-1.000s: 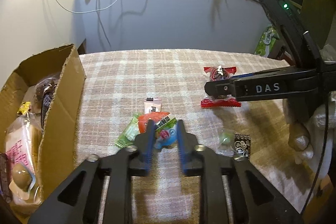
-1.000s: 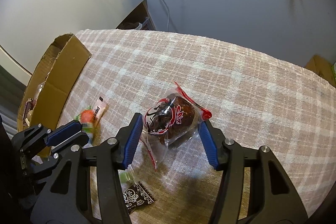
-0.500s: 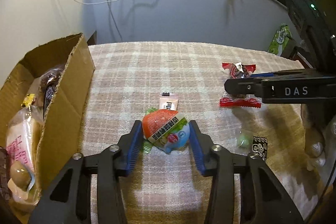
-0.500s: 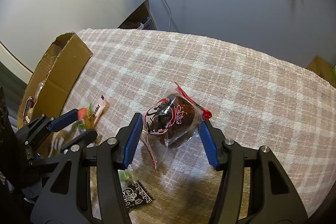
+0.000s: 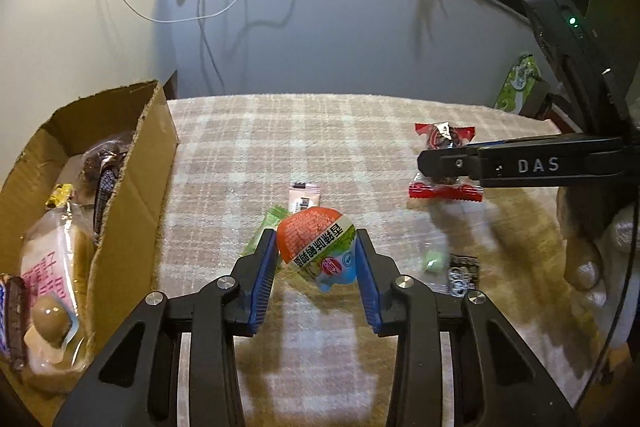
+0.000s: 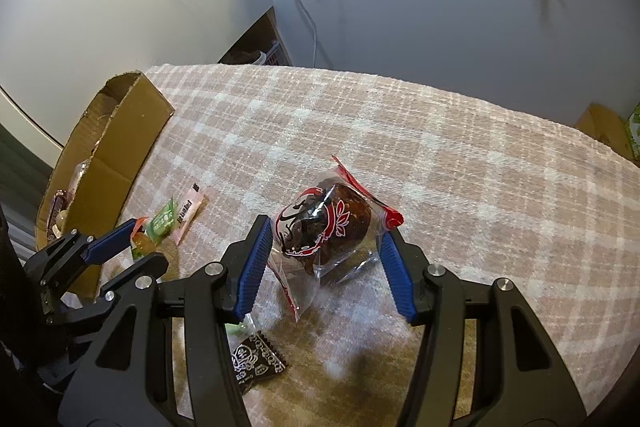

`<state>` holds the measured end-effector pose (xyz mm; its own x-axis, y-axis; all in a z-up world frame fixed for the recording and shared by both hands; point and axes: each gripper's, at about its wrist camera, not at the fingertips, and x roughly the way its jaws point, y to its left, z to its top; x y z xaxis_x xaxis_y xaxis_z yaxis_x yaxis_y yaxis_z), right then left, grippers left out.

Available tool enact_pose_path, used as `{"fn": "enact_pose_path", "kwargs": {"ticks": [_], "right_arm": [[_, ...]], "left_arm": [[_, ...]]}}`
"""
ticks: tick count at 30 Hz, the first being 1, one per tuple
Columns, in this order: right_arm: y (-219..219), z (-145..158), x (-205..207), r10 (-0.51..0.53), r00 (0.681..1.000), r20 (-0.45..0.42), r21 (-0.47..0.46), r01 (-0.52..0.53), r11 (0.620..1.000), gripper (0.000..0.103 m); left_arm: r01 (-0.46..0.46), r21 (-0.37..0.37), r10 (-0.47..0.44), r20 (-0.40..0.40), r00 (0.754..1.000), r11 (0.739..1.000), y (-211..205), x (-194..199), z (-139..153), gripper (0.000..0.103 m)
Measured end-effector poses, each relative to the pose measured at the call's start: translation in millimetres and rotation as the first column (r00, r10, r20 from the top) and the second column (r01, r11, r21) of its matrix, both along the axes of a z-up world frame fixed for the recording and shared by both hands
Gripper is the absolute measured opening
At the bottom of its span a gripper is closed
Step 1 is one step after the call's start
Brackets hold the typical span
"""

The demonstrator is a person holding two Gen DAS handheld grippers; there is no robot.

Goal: Organize snacks
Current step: 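Grasp the orange-blue candy packet with left gripper while right gripper grasps the red chocolate bag, then carry both snacks over the box and release them inside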

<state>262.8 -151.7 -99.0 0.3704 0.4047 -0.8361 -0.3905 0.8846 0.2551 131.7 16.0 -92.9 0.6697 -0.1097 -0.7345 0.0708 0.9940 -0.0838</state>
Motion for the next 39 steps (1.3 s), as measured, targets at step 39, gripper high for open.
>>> {"fn": "enact_pose_path", "kwargs": {"ticks": [39], "right_arm": [[183, 90, -32, 0.255, 0.953, 0.163, 0.053, -0.266, 0.962, 0.056]], "left_arm": [[-0.206, -0.054, 0.211, 0.129, 0.969, 0.977, 140, -80, 61, 0.036]]}}
